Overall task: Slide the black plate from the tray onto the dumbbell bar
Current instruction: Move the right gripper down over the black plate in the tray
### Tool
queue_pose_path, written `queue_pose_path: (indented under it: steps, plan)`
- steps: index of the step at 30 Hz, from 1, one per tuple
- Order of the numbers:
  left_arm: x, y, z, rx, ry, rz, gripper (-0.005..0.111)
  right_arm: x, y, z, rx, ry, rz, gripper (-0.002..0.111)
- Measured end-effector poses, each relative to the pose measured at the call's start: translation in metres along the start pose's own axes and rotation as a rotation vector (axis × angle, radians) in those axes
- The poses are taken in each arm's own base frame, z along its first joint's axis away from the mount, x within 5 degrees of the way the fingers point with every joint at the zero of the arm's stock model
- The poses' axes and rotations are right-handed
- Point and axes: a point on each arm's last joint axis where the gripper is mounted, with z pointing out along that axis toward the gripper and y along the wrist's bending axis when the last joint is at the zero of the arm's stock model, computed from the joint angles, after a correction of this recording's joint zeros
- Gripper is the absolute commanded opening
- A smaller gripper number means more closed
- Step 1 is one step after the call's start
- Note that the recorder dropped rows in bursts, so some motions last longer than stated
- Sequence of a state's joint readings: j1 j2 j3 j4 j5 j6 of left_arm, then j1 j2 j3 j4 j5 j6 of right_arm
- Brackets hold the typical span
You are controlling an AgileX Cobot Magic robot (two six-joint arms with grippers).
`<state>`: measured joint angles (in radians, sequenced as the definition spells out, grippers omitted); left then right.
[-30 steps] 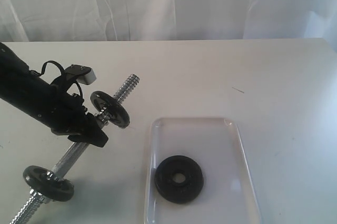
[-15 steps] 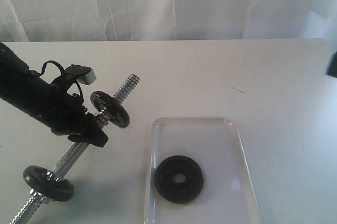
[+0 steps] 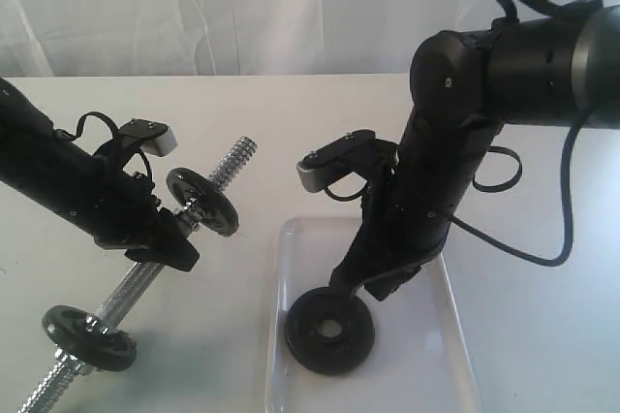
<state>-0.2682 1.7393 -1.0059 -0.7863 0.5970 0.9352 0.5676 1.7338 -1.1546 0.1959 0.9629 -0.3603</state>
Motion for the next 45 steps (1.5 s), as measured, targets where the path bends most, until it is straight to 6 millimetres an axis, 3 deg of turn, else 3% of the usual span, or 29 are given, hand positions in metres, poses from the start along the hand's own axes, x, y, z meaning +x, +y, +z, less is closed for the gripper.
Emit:
queue_pose_path:
  steps: [3,4,11,19,36,45]
  plan:
    - [0.0,0.0,0.0,0.0,0.0,0.007,0.0,-0.002,-0.001,0.002,0.005,-0.008,-0.014,0.103]
    - [0.0,0.0,0.0,0.002,0.001,0.015,0.0,-0.002,-0.001,0.002,0.009,-0.012,-0.02,0.105]
    - [0.0,-0.001,0.0,0.01,0.005,0.038,0.0,-0.005,-0.001,0.002,0.011,-0.05,-0.023,0.104]
    - [0.0,-0.001,0.0,0.01,0.005,0.038,0.0,-0.013,0.02,0.003,-0.072,-0.11,-0.104,0.104]
    - [0.0,-0.001,0.0,0.01,0.005,0.038,0.0,-0.018,0.039,0.01,0.061,-0.089,-0.219,0.104]
    - [0.0,-0.001,0.0,0.01,0.005,0.038,0.0,-0.018,0.035,0.046,0.037,0.019,-0.209,0.104]
